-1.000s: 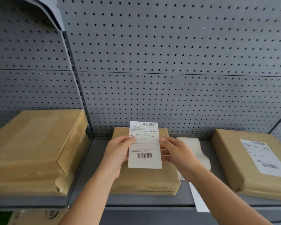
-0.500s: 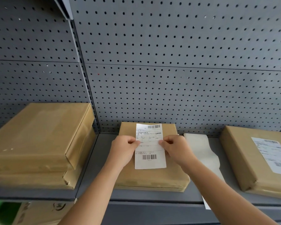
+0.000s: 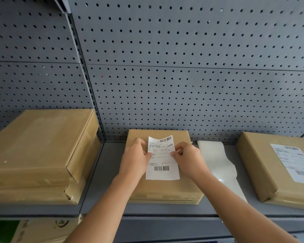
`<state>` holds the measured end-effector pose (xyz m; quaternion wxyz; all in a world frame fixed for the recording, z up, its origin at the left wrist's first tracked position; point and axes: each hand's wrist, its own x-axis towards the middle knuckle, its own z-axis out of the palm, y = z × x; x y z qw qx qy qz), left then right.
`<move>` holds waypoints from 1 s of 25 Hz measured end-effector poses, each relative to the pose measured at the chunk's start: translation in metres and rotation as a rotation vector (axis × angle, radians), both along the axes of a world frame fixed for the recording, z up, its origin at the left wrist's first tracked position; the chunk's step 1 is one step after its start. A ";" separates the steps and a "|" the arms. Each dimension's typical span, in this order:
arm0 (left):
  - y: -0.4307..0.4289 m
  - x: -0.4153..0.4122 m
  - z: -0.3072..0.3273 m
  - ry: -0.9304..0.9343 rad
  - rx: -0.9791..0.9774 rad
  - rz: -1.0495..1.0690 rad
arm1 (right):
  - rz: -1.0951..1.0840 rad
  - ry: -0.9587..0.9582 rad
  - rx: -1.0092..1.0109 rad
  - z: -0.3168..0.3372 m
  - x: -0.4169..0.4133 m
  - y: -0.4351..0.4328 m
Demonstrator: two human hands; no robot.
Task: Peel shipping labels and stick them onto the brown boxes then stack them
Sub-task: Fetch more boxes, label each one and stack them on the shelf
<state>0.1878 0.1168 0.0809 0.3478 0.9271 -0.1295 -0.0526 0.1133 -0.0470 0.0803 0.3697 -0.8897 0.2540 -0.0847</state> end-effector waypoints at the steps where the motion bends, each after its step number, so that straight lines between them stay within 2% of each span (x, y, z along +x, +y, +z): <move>1: -0.001 -0.001 0.000 -0.012 0.018 -0.003 | 0.003 0.006 -0.019 0.000 0.001 0.001; 12: -0.003 -0.003 0.005 -0.049 0.069 -0.038 | 0.046 0.095 -0.217 -0.005 0.005 0.001; 15: 0.000 -0.003 0.001 -0.260 0.152 -0.180 | 0.091 0.020 -0.399 -0.007 -0.001 0.000; 17: -0.001 -0.002 -0.003 -0.330 0.201 -0.320 | 0.188 -0.064 -0.523 -0.010 -0.001 0.002; 21: -0.006 0.006 -0.011 -0.302 0.402 -0.506 | 0.418 -0.008 -0.530 -0.018 0.009 0.011; 25: -0.003 0.010 -0.016 -0.251 0.505 -0.506 | 0.435 0.090 -0.565 -0.023 0.012 0.015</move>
